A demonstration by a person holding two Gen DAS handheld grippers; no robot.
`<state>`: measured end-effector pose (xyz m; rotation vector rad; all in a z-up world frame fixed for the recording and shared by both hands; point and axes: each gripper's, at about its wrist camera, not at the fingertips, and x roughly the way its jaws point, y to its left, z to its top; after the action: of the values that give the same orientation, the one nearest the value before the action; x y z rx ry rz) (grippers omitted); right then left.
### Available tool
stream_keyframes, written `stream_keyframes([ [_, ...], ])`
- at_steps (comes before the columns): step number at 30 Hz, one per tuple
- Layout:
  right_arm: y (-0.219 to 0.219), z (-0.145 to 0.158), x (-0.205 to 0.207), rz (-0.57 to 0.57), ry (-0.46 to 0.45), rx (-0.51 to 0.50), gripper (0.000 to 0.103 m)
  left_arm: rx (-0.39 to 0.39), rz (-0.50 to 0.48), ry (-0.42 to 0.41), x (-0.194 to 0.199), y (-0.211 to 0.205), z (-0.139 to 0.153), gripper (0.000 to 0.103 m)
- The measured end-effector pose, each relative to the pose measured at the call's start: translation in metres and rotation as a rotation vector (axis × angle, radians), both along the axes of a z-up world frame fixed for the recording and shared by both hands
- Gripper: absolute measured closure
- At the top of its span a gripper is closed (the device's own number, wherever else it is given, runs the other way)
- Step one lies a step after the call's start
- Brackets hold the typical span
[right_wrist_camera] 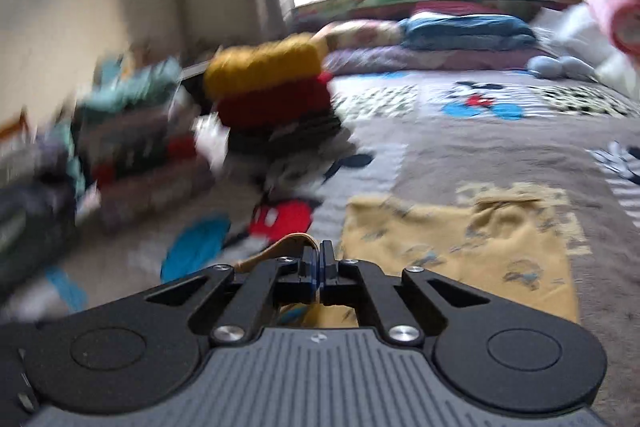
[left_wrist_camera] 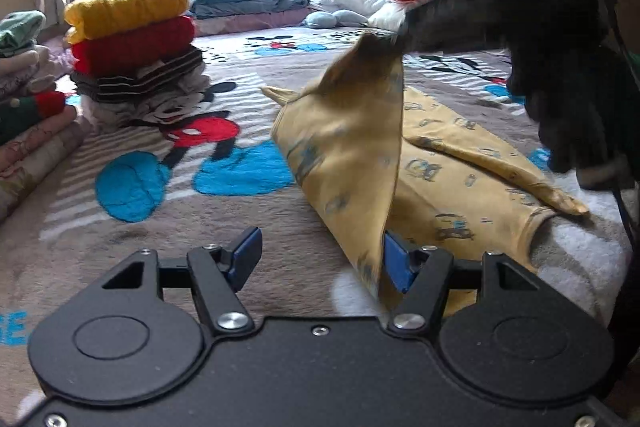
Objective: Fold clothes
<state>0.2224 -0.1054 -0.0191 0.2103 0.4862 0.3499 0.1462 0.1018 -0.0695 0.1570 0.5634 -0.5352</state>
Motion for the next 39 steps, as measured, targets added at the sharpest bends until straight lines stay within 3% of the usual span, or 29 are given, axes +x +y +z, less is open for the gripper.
stream_keyframes([
  [5, -0.039, 0.017, -0.002, -0.053, -0.032, 0.082, 0.100, -0.005, -0.040, 0.012, -0.003, -0.020, -0.001, 0.039],
  [12, -0.078, 0.023, -0.008, -0.090, -0.044, 0.156, 0.100, 0.069, -0.021, 0.023, -0.017, -0.053, -0.006, 0.039],
  [14, -0.087, 0.022, -0.009, -0.088, -0.040, 0.180, 0.100, 0.096, -0.003, 0.008, -0.022, -0.062, -0.005, 0.049],
  [15, -0.091, 0.022, -0.009, -0.090, -0.043, 0.182, 0.100, 0.114, 0.013, -0.009, -0.027, -0.067, -0.004, 0.063],
  [19, -0.107, 0.022, -0.013, -0.091, -0.049, 0.202, 0.100, 0.205, 0.041, -0.080, -0.040, -0.087, -0.002, 0.093],
  [22, -0.120, 0.020, -0.017, -0.093, -0.052, 0.224, 0.100, 0.268, 0.036, -0.136, -0.048, -0.103, -0.003, 0.098],
  [27, -0.139, 0.018, -0.022, -0.096, -0.065, 0.263, 0.100, 0.381, -0.027, -0.206, -0.058, -0.130, -0.009, 0.100],
  [39, -0.190, 0.002, -0.038, -0.118, -0.085, 0.347, 0.100, 0.424, -0.105, -0.245, -0.063, -0.159, -0.015, 0.100],
])
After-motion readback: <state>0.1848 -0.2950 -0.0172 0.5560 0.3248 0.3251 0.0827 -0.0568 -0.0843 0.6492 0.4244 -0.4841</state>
